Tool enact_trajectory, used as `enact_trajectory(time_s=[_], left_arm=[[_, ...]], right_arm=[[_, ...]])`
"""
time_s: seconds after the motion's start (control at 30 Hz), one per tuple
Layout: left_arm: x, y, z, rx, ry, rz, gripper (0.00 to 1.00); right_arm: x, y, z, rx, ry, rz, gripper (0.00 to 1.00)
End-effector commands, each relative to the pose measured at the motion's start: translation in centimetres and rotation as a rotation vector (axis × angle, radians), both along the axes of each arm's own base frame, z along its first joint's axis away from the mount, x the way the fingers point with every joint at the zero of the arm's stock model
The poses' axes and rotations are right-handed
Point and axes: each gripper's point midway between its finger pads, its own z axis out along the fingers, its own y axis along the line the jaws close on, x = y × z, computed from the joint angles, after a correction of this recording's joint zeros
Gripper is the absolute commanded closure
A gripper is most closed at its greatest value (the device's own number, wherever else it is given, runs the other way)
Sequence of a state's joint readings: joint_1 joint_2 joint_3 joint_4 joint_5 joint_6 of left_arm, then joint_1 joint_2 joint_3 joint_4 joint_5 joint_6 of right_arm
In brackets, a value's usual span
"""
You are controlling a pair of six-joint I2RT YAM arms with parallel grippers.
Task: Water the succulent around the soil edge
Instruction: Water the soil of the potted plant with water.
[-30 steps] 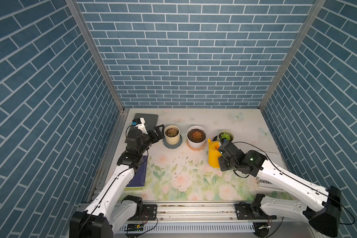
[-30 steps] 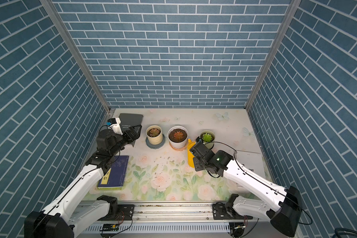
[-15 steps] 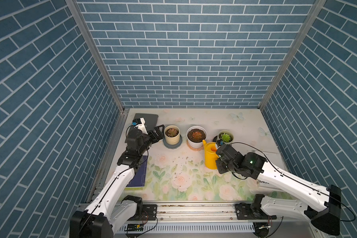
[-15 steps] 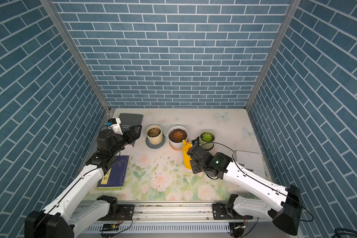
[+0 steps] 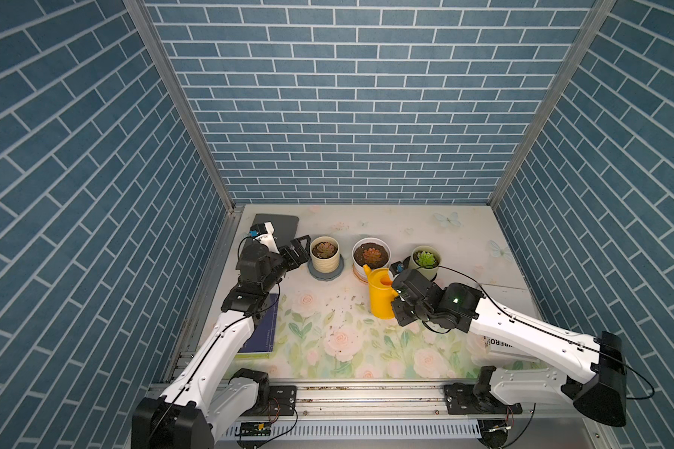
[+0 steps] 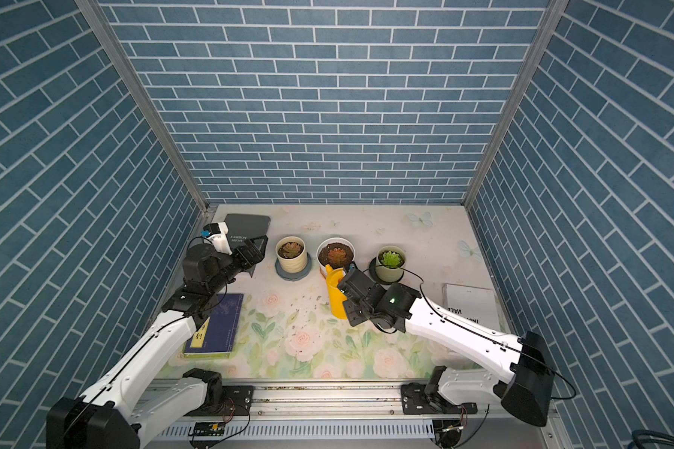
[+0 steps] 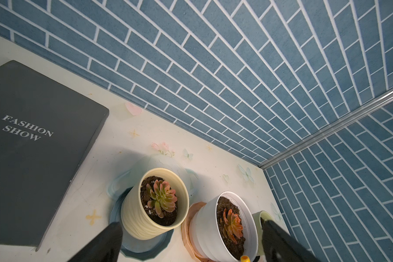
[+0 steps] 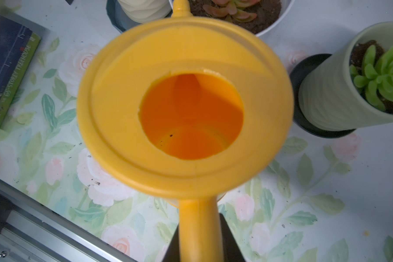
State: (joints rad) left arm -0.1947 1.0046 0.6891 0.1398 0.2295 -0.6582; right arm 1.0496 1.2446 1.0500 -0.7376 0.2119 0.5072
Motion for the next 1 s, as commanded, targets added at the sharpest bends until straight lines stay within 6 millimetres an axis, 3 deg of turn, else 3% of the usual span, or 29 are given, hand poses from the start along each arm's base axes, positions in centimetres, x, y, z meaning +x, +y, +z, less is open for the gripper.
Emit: enact_trajectory(time_s=[0.0,0.27,0.7,0.97], left_arm=[[0.0,-0.3,-0.2,0.004,-0.003,-0.012,0.00],[0.1,-0.3,-0.2,0.004,-0.001,-0.014,0.00],[0.1,-0.4,-0.3,-0.001,0.001,-0.016,0.00],[0.0,-0.3,-0.4,-0.001,0.002,-0.015,0.00]], right_arm=[[0.8,2.3,2.3,0.071,-0.055,0.051,1.00],[0.7,1.6,2.5,0.070,-0.058,0.028,1.00],[-0.3,-7.4,0.6,0.034,-0.001,-0.235,1.00],[-0.3,-11.0,-0.9,0.014,0.018,-0.372,1.00]])
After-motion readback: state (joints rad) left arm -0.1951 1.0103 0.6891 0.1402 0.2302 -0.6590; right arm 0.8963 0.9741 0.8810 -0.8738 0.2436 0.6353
